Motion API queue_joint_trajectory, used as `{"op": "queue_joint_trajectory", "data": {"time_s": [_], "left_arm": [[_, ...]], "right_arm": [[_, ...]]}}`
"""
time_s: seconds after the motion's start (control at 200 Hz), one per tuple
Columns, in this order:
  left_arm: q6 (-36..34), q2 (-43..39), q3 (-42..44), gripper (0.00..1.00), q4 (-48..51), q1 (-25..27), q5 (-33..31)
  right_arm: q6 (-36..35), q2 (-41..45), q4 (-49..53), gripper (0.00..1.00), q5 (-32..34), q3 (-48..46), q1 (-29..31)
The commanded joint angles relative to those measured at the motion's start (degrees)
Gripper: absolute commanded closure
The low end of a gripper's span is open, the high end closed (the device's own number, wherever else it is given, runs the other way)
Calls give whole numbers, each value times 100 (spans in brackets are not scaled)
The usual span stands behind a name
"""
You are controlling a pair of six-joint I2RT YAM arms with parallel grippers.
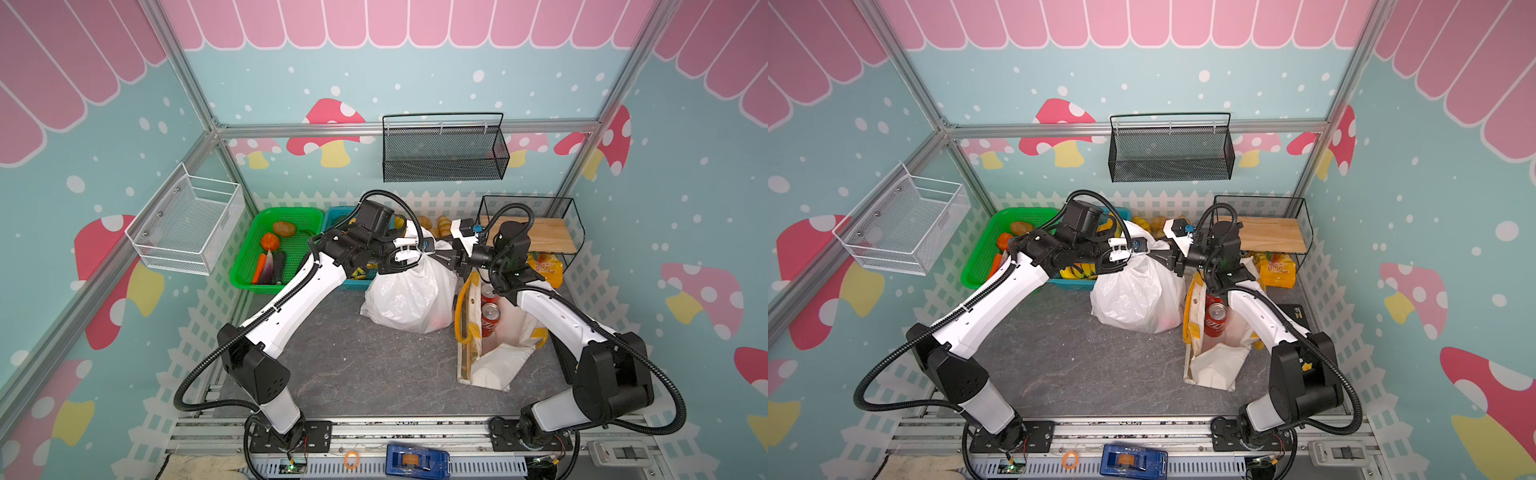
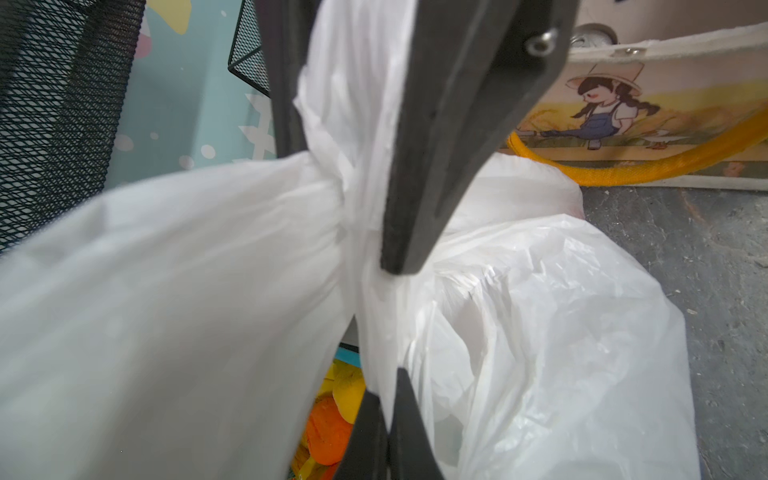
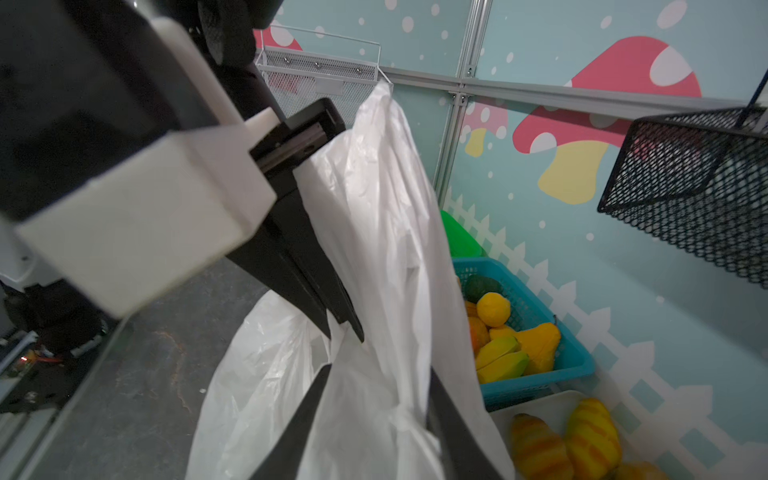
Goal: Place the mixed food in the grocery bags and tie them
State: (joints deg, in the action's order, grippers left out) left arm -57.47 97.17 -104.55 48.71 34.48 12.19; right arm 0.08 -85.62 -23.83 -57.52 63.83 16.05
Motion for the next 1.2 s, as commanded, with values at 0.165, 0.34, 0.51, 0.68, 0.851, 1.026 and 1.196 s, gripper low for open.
{"op": "queue_joint_trajectory", "data": {"time_s": [0.165, 0.34, 0.51, 0.68, 0.851, 1.026, 1.196], "left_arm": [[46, -34, -155, 100, 157, -57, -159], [774, -321, -169, 47, 262, -427, 830], [1791, -295, -321, 24, 23, -619, 2020], [2641, 171, -934, 26, -283, -585, 2551], [2567, 303, -1080, 51, -309, -366, 2593], [2295, 149, -728, 100, -362, -167, 2048], [2182, -634, 1155, 100, -1905, 507, 507]], "right_arm": [[-123, 114, -116, 100, 414, -137, -49], [13, 294, -239, 100, 492, -336, -43], [135, 448, -427, 100, 483, -599, -41], [183, 543, -435, 100, 563, -705, -41], [343, 590, -372, 100, 765, -714, -41], [997, 689, -277, 100, 1500, -671, -41], [2362, 794, -152, 100, 2591, -777, -32]]}}
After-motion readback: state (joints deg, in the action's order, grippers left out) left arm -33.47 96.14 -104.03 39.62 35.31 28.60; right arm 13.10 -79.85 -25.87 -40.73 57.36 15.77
